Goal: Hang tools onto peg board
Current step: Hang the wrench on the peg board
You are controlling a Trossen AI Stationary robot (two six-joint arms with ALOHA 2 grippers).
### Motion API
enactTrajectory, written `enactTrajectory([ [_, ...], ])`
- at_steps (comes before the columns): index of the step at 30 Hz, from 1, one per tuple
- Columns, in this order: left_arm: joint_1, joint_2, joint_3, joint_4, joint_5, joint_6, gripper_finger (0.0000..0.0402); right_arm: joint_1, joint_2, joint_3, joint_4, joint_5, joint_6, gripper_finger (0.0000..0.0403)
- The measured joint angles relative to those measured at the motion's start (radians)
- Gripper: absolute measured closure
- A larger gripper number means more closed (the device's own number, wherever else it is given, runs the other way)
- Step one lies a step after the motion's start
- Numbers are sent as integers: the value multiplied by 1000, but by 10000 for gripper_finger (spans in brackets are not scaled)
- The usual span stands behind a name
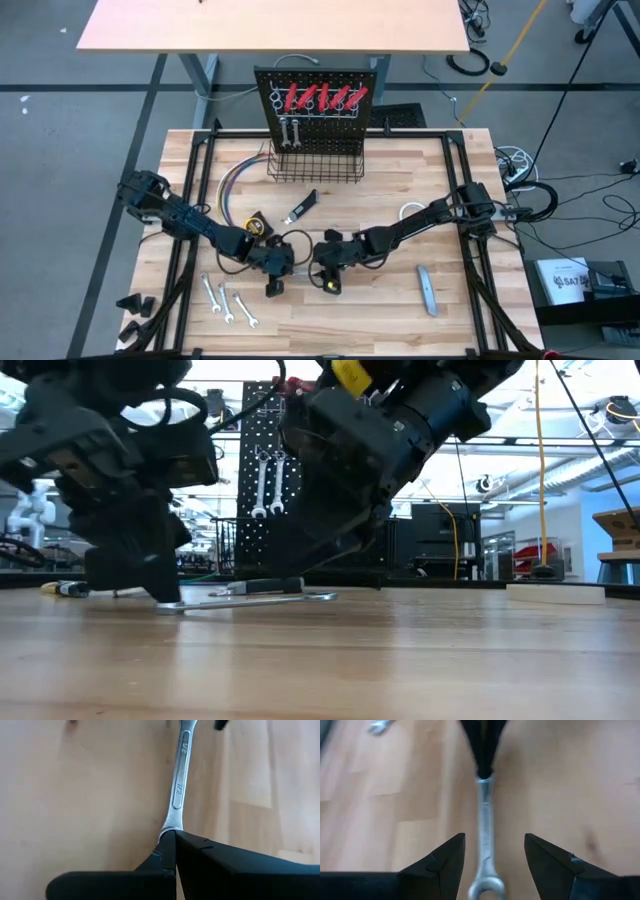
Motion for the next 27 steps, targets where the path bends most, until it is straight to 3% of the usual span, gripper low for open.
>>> enactTrajectory([
  [4, 24, 0, 0, 0, 4, 27, 400, 17, 3, 0, -39, 113, -53, 206],
  [14, 47, 0, -1, 4, 7, 48, 400, 24, 116, 23, -30, 126, -90, 213],
  [18, 47, 0, -1, 3, 8, 48, 400, 23, 126, 32, -69, 126, -104, 256],
  [25, 48, 0, -1, 4, 7, 56, 400, 17, 118, 32, -104, 108, -113, 371],
  [27, 47, 1, -1, 11, 2, 89, 400, 16, 118, 32, -104, 107, -125, 373],
])
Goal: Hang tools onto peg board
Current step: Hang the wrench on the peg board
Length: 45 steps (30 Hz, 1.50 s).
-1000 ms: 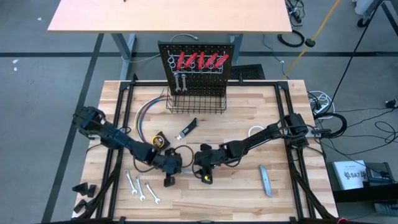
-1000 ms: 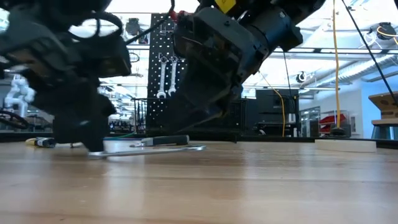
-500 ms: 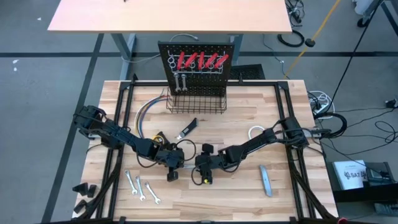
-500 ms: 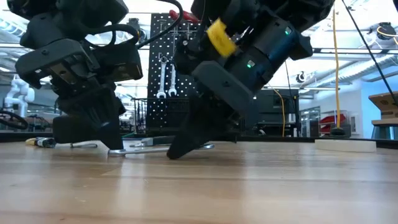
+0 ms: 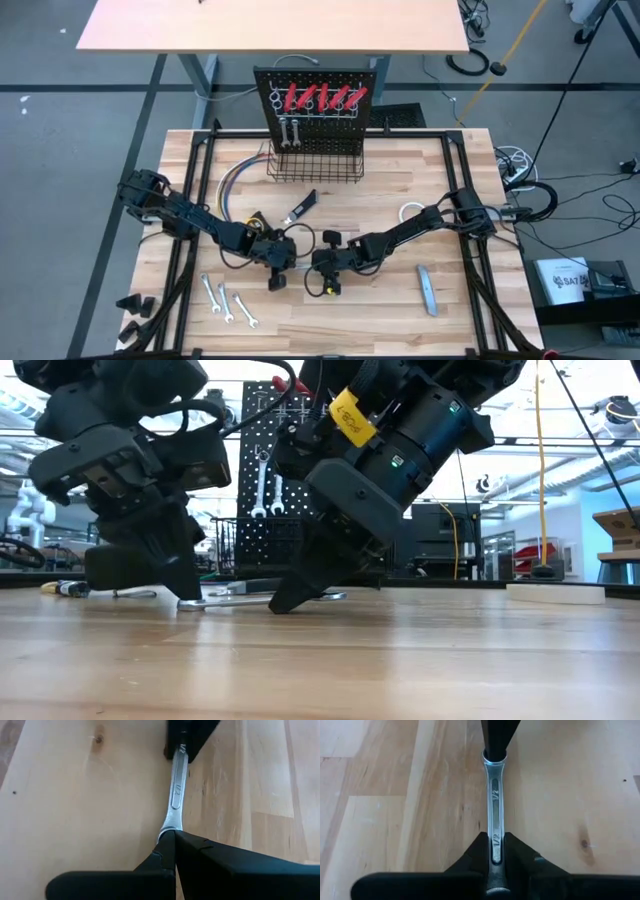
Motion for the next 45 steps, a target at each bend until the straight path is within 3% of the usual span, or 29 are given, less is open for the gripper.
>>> enactTrajectory([
  [7, -2, -25, 6, 33, -16, 76, 377, -1, -14, -4, 2, 3, 0, 373],
  [13, -1, -173, 8, -7, -14, 142, 333, -1, -59, -11, -12, 16, -14, 373],
  [18, -19, -349, 6, -11, -31, 217, 326, 4, -102, -14, -78, 103, -33, 373],
  [23, -74, -490, -35, 66, -175, 263, 325, 32, -143, -13, -159, 237, -33, 373],
  [25, -94, -520, -71, 169, -228, 284, 325, 42, -163, -18, -167, 237, -33, 373],
  [32, -113, -512, -243, 752, -267, 389, 325, 48, -326, -172, -43, 307, -3, 373],
  [36, -95, -478, -308, 943, -348, 402, 325, 50, -460, -296, 139, 372, 16, 373],
  [39, -79, -436, -319, 1053, -352, 400, 325, 60, -543, -372, 321, 413, -10, 373],
  [45, -48, -321, -284, 1223, -350, 400, 325, 53, -630, -395, 580, 410, -189, 373],
])
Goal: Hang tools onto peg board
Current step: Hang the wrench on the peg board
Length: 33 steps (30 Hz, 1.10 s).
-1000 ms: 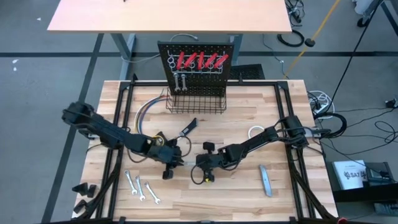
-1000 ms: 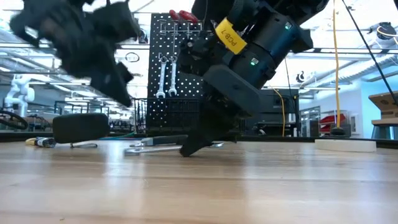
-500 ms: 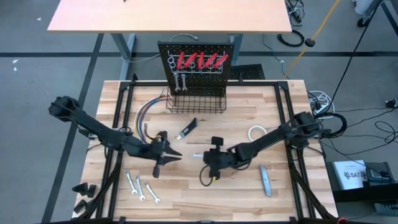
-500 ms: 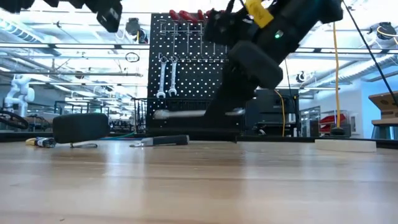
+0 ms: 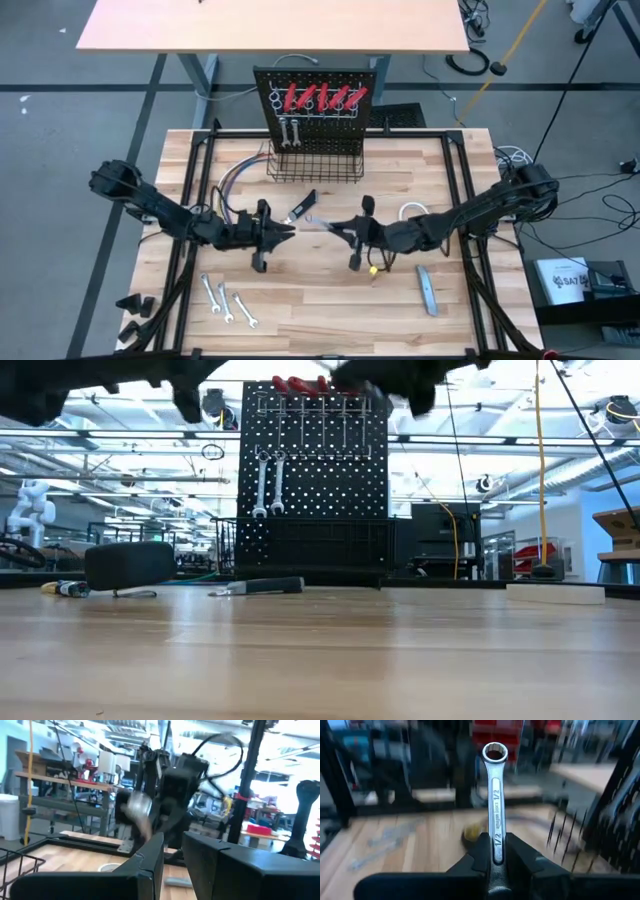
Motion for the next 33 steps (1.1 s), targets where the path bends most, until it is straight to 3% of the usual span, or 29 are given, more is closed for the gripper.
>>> enactTrajectory([
  [7, 31, 109, 111, 12, 7, -26, 317, -3, -3, 23, 92, 0, -94, 373],
  [14, 44, 225, 237, -24, 43, -45, 262, 0, 5, 23, 80, 44, -90, 373],
  [22, 75, 294, 281, -41, -7, -79, 224, 22, 5, 23, 72, 52, -90, 373],
  [33, 100, 298, 296, -39, -11, -79, 223, 46, 5, 23, 11, 232, -101, 373],
])
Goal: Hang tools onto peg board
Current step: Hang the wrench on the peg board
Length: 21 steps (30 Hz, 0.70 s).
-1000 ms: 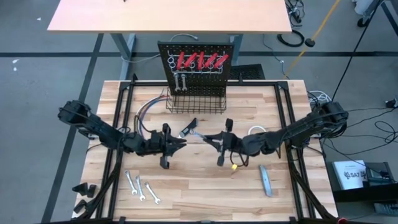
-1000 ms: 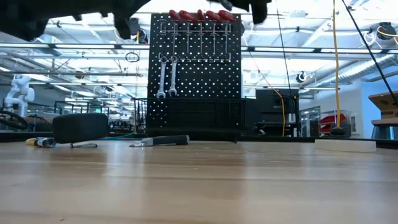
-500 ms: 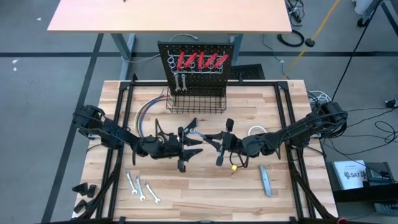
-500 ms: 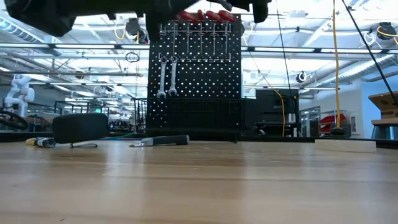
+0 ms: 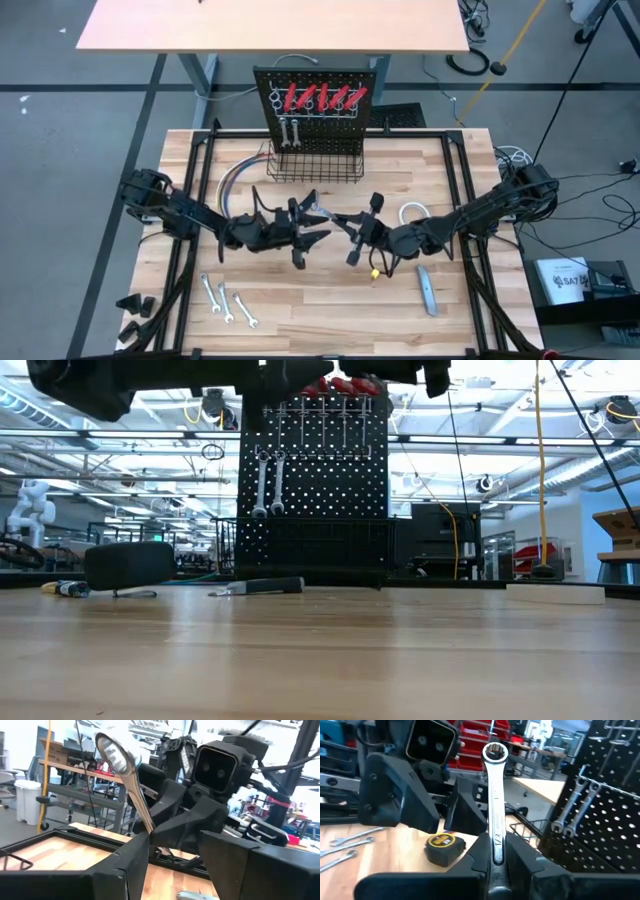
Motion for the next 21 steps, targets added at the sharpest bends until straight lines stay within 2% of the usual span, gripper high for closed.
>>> enactTrajectory([
  [3, 15, 0, 0, -1, -29, -4, 223, 0, 0, 0, -13, 2, 30, 373],
  [7, 37, 0, 0, -1, -98, -85, 223, 0, 0, 0, -13, 2, 52, 373],
  [15, 71, 0, 13, -2, -20, -106, 223, -6, 36, 1, 0, 46, 74, 373],
  [21, 75, 0, 16, -49, -52, -147, 223, -16, 57, 1, 73, 54, 73, 373],
])
